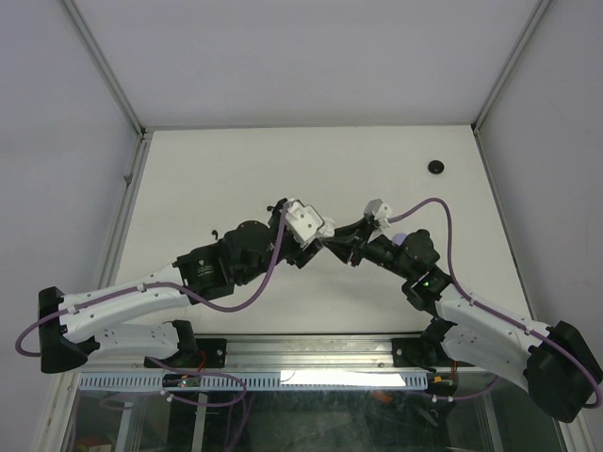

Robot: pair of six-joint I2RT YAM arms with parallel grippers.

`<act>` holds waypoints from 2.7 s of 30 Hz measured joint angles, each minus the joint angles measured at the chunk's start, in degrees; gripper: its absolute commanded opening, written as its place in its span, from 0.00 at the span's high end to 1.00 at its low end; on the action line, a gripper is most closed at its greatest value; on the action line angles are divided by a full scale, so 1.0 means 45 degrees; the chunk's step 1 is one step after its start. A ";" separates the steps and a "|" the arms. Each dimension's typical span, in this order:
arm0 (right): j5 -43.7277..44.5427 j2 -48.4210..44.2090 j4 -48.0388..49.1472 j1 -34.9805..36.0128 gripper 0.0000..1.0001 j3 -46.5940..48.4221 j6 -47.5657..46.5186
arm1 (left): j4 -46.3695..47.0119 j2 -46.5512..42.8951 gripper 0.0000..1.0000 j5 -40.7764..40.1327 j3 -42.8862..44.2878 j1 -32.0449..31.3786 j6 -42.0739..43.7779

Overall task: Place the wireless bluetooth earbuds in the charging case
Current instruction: Place the earbud in the charging case, then close the charging case.

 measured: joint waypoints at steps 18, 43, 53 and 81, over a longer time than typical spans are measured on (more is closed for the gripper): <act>0.0423 -0.0019 0.0155 0.0000 1.00 0.0000 0.0034 | -0.0087 0.0962 0.25 -0.2040 0.0840 0.0019 -0.3633; 0.0563 -0.0282 0.0165 0.0000 1.00 -0.0005 0.0058 | -0.0835 0.0738 0.25 -0.2463 0.0622 0.0884 -0.4648; 0.0505 -0.0267 0.0233 0.0000 1.00 -0.0005 0.0185 | -0.0976 -0.0185 0.23 -0.0627 0.0078 0.2293 -0.5231; -0.1700 0.1530 0.0617 0.0146 1.00 0.1307 0.0908 | 0.1962 0.0811 0.25 1.0069 -0.0141 0.6207 -0.9311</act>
